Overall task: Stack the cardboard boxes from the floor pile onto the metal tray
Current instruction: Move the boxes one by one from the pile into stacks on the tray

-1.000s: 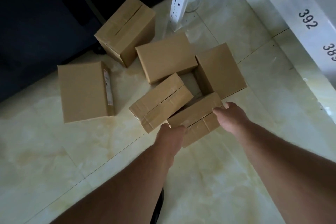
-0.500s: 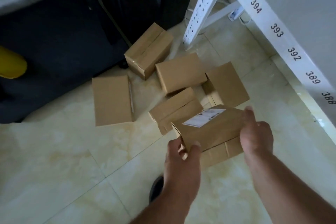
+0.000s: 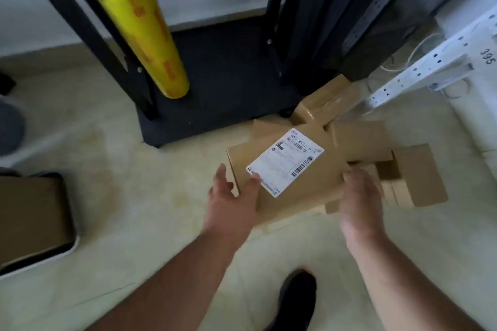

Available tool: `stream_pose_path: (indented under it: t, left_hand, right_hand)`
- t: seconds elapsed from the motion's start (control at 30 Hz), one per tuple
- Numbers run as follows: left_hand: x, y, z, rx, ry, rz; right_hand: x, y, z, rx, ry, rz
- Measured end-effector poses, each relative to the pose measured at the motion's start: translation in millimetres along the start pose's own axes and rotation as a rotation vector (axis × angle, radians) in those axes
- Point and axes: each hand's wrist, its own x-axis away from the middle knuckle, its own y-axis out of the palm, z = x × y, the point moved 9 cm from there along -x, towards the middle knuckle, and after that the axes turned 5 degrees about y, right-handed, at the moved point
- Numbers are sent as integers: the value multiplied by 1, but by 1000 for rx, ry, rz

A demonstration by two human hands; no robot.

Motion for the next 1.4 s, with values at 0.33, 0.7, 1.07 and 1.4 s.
stream_pose_path:
  t: [0.33, 0.7, 1.07, 1.4]
  left_hand:
    - [8, -200, -23, 237, -68, 7]
    - [51, -407, -32, 208, 169, 143]
    - [115, -595, -70, 536, 233, 374]
    - [155, -746, -193, 519, 149, 577]
  right_hand:
    - [128, 165, -76, -101, -87, -217]
    - [296, 313, -133, -146, -120, -341]
    - [535, 462, -141, 138, -378, -843]
    - [670, 543, -43, 498, -498, -976]
